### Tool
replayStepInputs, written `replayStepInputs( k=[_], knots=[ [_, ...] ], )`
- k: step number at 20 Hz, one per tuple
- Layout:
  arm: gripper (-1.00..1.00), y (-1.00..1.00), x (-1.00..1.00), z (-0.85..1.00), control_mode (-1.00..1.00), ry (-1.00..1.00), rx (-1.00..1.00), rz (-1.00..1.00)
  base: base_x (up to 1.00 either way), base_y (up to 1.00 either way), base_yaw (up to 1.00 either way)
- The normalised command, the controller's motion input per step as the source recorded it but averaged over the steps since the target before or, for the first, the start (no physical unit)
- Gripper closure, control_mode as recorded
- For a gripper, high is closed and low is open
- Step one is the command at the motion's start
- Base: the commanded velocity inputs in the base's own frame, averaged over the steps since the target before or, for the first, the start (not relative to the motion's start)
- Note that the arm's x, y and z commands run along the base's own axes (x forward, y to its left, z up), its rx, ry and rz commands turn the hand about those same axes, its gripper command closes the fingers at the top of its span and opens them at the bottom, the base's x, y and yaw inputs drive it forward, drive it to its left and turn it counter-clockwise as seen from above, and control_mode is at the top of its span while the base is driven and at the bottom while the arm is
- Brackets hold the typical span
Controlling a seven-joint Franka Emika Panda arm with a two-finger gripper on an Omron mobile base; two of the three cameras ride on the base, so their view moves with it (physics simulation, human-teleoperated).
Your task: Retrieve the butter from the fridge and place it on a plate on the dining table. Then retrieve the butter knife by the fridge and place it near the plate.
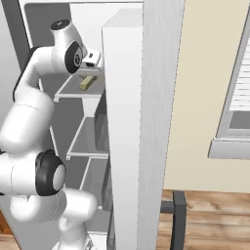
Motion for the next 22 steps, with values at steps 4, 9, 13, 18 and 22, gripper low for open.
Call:
replayStepInputs(
  k=[4, 9, 13, 18, 22],
  knots=[
    [1.00, 0.00, -0.75, 0.02, -1.00, -0.07, 0.06, -0.09, 0.00, 0.00, 0.00],
    [1.00, 0.00, -0.70, 0.04, -1.00, -0.01, 0.04, -0.02, 0.00, 0.00, 0.00],
    [1.00, 0.00, -0.65, 0.13, -1.00, 0.00, 0.01, 0.00, 0.00, 0.00, 0.00],
    [1.00, 0.00, -0.70, 0.25, -1.00, 0.00, 0.02, 0.00, 0.00, 0.00, 0.00],
    [1.00, 0.00, -0.71, 0.31, -1.00, 0.00, 0.03, 0.00, 0.00, 0.00, 0.00]
  ],
)
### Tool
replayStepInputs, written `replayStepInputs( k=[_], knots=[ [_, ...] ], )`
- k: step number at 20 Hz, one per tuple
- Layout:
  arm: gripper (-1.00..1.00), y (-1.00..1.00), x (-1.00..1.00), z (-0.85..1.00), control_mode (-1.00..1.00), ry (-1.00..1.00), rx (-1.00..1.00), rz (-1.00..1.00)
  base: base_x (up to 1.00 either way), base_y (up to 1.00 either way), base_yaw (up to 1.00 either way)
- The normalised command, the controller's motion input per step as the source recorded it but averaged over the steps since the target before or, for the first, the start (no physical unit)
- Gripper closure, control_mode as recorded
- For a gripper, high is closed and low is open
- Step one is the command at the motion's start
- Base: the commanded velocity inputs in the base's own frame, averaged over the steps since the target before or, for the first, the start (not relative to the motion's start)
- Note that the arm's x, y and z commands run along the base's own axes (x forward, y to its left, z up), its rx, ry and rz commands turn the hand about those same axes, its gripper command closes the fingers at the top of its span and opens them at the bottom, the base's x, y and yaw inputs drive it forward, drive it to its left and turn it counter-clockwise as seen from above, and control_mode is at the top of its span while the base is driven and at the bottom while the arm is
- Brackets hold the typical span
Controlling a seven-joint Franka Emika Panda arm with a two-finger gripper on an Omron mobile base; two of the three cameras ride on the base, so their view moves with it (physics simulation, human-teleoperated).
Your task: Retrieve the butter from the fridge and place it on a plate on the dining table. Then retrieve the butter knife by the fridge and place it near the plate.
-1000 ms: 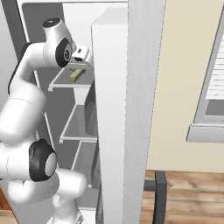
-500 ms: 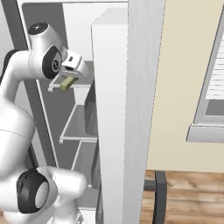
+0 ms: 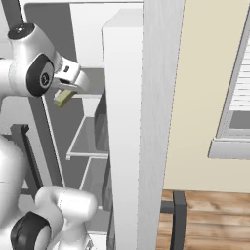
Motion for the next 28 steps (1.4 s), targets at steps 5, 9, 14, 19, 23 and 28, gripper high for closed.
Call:
replayStepInputs(
  k=[5, 9, 14, 19, 23, 28],
  knots=[
    [1.00, 0.00, -0.76, 0.05, -1.00, 0.00, 0.05, 0.00, 0.00, 0.00, 0.00],
    [1.00, 0.00, -0.73, 0.00, -1.00, 0.00, 0.04, 0.00, 0.00, 0.00, 0.00],
    [1.00, 0.00, -0.74, 0.00, -1.00, 0.00, 0.00, 0.00, 0.00, 0.00, 0.00],
    [1.00, 0.00, -0.67, -0.03, -1.00, 0.00, 0.00, 0.00, 0.00, 0.00, 0.00],
    [1.00, 0.00, -0.49, -0.13, -1.00, 0.01, 0.00, 0.00, 0.00, 0.00, 0.00],
    [1.00, 0.00, -0.26, -0.31, -1.00, 0.07, 0.00, 0.00, 0.00, 0.00, 0.00]
  ],
)
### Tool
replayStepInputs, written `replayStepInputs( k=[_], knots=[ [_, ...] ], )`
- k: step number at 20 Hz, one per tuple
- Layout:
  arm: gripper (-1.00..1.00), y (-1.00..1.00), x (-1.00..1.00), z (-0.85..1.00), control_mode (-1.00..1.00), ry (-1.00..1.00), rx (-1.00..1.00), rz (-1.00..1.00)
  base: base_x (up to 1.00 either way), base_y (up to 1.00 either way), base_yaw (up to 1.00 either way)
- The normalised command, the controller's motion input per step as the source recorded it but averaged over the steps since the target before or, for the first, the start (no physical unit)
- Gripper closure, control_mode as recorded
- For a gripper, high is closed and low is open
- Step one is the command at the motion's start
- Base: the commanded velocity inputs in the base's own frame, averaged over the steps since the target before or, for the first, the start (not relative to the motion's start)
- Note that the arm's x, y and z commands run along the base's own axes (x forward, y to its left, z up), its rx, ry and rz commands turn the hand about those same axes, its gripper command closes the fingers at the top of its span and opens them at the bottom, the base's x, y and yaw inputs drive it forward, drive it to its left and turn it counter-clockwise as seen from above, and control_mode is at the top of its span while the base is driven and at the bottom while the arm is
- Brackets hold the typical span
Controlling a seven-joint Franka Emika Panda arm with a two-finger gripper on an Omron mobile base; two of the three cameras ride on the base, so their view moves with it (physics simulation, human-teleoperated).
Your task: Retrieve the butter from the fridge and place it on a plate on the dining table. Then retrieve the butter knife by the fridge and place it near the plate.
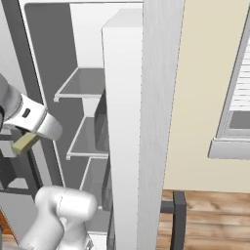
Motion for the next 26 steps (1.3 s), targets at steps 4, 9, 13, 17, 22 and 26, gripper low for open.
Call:
replayStepInputs(
  k=[4, 9, 13, 17, 22, 26],
  knots=[
    [1.00, 0.00, -0.01, -0.51, -1.00, 0.13, 0.00, 0.00, 0.00, 0.00, 0.00],
    [1.00, 0.00, 0.00, -0.46, -1.00, 0.13, 0.00, 0.00, 0.00, 0.00, 0.00],
    [1.00, 0.00, 0.00, -0.34, -1.00, 0.09, 0.00, 0.00, 0.00, 0.00, 0.00],
    [1.00, 0.00, -0.04, -0.27, -1.00, 0.06, 0.00, 0.00, 0.00, 0.00, 0.00],
    [1.00, 0.00, -0.05, -0.16, -1.00, 0.05, 0.00, 0.00, 0.00, 0.00, 0.00],
    [1.00, 0.00, 0.00, 0.00, -1.00, 0.00, 0.00, 0.00, 0.00, 0.00, 0.00]
  ],
)
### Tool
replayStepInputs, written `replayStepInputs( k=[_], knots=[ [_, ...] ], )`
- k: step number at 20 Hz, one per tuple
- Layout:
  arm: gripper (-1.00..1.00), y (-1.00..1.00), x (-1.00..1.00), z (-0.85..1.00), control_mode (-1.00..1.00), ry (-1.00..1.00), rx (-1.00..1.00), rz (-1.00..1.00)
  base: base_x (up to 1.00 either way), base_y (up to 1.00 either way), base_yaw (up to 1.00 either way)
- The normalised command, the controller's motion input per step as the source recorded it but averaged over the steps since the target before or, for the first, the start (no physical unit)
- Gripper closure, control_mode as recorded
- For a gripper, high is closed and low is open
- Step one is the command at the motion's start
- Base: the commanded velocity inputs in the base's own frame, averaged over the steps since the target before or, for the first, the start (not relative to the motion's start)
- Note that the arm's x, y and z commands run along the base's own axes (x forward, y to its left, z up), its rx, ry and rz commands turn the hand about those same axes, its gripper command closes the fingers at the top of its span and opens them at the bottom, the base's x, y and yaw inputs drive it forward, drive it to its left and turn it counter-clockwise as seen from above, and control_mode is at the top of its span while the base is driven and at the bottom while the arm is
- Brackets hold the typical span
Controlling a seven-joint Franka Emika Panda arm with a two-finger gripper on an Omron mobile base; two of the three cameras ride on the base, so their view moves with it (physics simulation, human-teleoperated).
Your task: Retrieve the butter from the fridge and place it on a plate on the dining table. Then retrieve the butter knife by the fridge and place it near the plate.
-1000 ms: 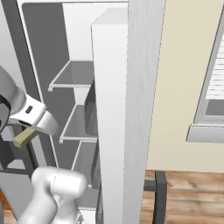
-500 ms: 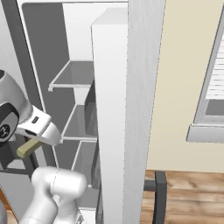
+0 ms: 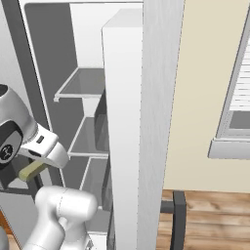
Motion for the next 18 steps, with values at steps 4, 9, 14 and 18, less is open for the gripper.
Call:
replayStepInputs(
  k=[4, 9, 14, 18],
  knots=[
    [1.00, 0.00, 0.00, 0.00, -1.00, 0.00, 0.00, 0.00, 0.00, 0.00, 0.00],
    [1.00, 0.00, -0.05, 0.00, -1.00, 0.00, 0.00, 0.00, 0.00, 0.00, 0.00],
    [1.00, 0.00, -0.05, 0.00, 1.00, 0.00, 0.00, 0.00, -0.31, 0.02, 0.00],
    [1.00, 0.00, 0.00, 0.00, 1.00, 0.00, 0.00, 0.00, -0.44, 0.13, 0.00]
  ],
)
